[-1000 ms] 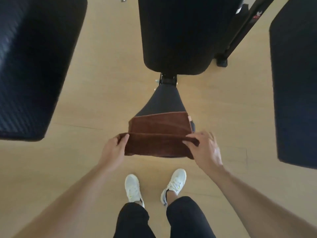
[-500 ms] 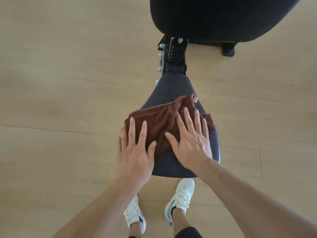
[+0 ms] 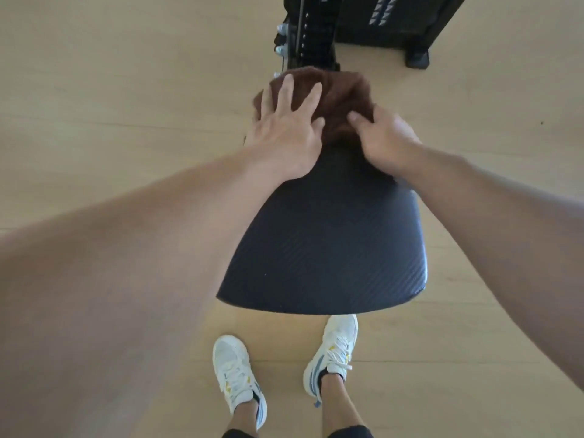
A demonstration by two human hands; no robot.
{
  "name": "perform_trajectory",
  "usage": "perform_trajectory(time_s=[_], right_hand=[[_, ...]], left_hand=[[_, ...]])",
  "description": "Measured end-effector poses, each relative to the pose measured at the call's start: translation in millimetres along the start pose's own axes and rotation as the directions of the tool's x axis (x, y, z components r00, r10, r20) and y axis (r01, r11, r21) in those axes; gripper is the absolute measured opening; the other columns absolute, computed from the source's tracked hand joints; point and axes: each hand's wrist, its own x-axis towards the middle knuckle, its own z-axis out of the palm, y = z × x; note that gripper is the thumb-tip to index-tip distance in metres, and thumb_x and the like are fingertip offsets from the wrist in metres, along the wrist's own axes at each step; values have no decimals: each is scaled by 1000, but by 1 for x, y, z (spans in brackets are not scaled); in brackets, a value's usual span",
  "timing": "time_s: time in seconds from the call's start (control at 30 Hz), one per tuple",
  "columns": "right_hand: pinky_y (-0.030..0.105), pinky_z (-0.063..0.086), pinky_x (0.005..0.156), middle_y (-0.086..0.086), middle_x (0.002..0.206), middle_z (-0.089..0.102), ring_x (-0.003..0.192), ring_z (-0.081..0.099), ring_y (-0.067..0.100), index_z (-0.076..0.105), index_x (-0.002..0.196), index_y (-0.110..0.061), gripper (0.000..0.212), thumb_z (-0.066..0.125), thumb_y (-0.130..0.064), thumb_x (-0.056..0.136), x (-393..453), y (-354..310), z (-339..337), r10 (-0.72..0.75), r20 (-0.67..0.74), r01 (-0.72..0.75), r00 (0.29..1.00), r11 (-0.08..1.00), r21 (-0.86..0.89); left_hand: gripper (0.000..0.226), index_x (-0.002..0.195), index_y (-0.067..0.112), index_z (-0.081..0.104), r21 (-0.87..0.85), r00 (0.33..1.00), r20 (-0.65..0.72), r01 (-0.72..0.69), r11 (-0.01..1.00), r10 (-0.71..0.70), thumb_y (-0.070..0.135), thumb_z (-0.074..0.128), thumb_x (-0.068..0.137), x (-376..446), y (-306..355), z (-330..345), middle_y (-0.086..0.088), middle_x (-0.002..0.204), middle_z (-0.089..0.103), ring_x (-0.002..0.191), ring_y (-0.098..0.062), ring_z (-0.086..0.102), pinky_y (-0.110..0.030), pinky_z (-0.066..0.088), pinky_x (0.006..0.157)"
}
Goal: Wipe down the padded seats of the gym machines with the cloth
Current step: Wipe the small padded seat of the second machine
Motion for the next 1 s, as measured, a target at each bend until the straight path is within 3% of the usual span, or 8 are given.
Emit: perform_trajectory(time_s=[0.17,0.27,0.33,0.47,0.7,0.8,0.9,1.0], right_hand=[[36,51,97,-8,115,73,110,66,18,64,128,-35,35,56,-45,96,-91,55,-25,85,1,-84,996,986,144],[30,42,86,-7,129,66,117,60,19,56,138,-34,36,53,-30,102,-148,67,-18,141,-106,-133,984,988,83],[27,39,97,-11,150,52,136,48,16,55,141,-28,40,53,-19,102,-186,60,-2,26,-187,-33,982,999,-35],[39,16,126,-3,158,41,154,22,19,57,142,-15,47,52,-25,96,-231,36,43,-331,-16,319,944,922,-219],[39,-2,127,-14,166,24,156,5,15,33,156,-34,51,40,-42,106,-134,-46,65,-446,235,502,864,807,-312],[39,3,126,-11,166,24,156,6,15,33,156,-31,51,44,-28,106,-91,-53,45,-379,216,429,900,859,-281],[41,20,123,-12,165,28,156,12,17,40,152,-30,49,46,-18,104,-76,-15,10,-278,121,300,953,923,-240],[34,42,100,-2,150,51,138,45,27,48,146,-26,44,46,-18,103,-113,39,-19,-52,-42,44,998,984,-171]], left_hand=[[52,157,35,26,144,950,-11,-309,940,313,44,27,105,-47,20,26,8,167,21,156,-24,3,-50,5,125],[45,149,26,47,95,897,-106,-420,903,428,28,40,105,-100,26,43,6,154,48,150,-24,31,-44,26,121],[42,142,20,57,45,885,-157,-437,898,439,17,51,100,-136,17,47,3,145,59,144,-23,43,-42,34,118],[45,142,16,57,-64,905,-225,-383,922,360,14,50,98,-210,-39,48,3,147,56,146,-18,40,-45,37,116],[52,156,25,31,-516,973,-202,-10,856,-111,19,37,105,-176,-73,25,8,167,21,154,-9,17,-26,18,123],[54,156,32,31,-336,986,-152,7,942,-62,24,42,104,-115,-71,4,5,166,24,151,-20,25,-33,22,122],[61,157,43,21,-25,999,-3,-49,998,49,51,41,100,-81,-31,2,5,169,13,155,-27,9,-51,11,124],[64,158,41,16,94,969,72,-241,966,235,59,34,99,-85,34,30,6,170,7,156,-23,-5,-56,-3,123]])
